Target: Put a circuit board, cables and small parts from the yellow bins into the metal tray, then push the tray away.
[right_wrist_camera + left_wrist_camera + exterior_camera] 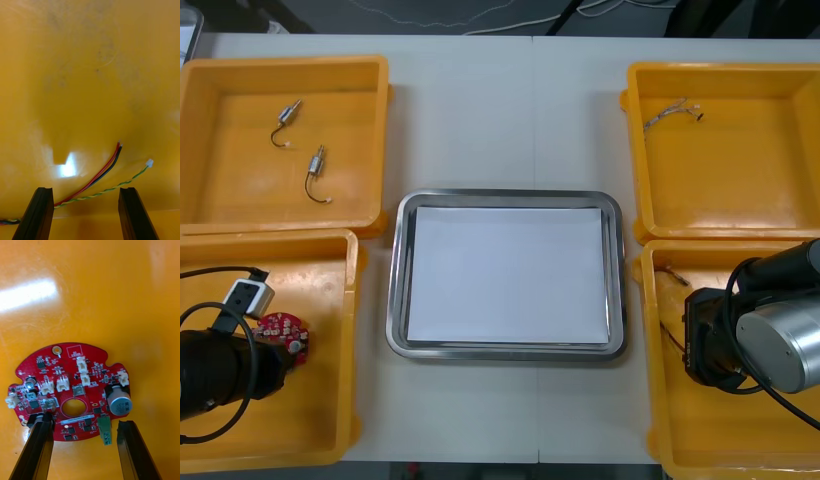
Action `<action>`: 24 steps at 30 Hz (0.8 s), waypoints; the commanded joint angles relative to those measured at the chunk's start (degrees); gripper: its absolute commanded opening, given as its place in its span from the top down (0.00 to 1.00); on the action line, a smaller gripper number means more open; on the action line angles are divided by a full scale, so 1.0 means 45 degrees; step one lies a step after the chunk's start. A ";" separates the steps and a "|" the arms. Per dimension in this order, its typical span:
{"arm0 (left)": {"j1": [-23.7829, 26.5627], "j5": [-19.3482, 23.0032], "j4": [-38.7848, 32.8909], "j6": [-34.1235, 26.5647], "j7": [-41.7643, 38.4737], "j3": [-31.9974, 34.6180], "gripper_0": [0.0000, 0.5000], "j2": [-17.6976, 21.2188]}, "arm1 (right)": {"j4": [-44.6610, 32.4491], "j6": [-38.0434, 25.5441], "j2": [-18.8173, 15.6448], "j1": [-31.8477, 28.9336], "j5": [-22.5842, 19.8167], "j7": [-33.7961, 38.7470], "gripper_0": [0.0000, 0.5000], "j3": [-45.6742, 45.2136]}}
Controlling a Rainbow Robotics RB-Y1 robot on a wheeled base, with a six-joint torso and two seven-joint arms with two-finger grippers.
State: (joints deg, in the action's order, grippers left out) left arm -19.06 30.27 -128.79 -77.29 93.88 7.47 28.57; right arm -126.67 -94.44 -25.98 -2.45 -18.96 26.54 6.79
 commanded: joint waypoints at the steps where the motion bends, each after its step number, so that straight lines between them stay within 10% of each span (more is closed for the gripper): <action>1: -0.0491 0.0188 -0.0109 0.0046 0.0388 -0.0311 0.00 -0.0313 | -0.0112 0.0245 0.0323 -0.0607 0.0346 0.0254 0.00 0.0289; 21: -0.0921 0.0169 -0.0129 -0.0091 -0.0140 -0.0292 0.00 -0.0880 | 0.0943 0.1593 0.0382 -0.0666 0.1127 0.0234 0.00 0.0914; 24: -0.0960 0.0130 -0.0129 -0.0091 -0.0198 -0.0292 0.00 -0.0958 | 0.0943 0.1554 0.0382 -0.0666 0.1127 0.0195 0.56 0.0933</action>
State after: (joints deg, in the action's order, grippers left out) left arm -21.08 30.76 -128.79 -77.40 93.86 6.79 25.82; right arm -122.93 -88.03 -25.13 -4.41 -14.19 26.54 9.58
